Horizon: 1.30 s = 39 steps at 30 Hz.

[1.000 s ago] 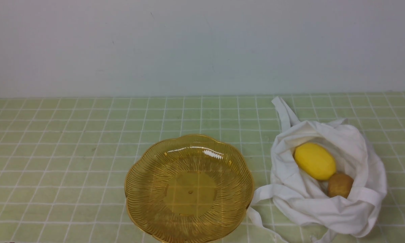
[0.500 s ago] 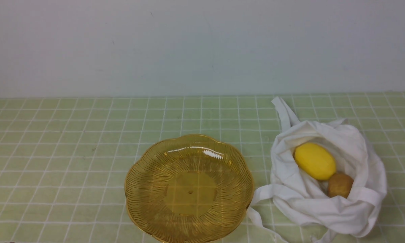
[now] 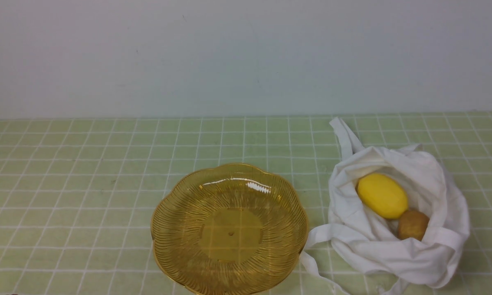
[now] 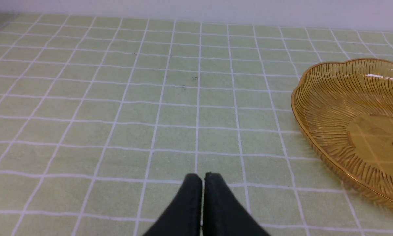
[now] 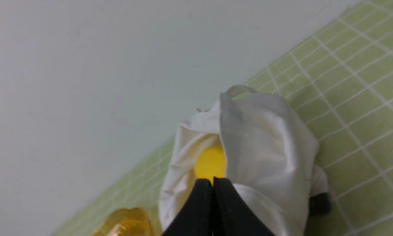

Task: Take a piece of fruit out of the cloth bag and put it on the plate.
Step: Use the right arm to grab a lemon from the bag

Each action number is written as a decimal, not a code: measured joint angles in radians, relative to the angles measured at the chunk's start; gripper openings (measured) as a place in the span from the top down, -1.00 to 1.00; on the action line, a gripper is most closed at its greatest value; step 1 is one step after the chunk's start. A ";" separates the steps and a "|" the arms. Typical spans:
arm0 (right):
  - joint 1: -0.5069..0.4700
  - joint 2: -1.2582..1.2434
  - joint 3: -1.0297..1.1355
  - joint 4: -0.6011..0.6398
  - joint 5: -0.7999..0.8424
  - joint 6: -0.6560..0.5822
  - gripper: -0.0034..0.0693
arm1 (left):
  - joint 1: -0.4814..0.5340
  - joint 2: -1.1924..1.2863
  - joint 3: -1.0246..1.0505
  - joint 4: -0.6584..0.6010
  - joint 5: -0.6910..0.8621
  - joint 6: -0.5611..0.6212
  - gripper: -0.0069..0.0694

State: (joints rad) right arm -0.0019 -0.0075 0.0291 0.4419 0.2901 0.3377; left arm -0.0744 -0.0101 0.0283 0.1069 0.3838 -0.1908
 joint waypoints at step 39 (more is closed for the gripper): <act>0.078 1.117 -0.712 0.378 0.506 -1.072 0.47 | 0.000 0.000 0.000 0.000 0.000 0.000 0.84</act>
State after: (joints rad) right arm 0.0759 1.1092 -0.6833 0.8200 0.7961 -0.7340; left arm -0.0744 -0.0101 0.0283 0.1069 0.3838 -0.1908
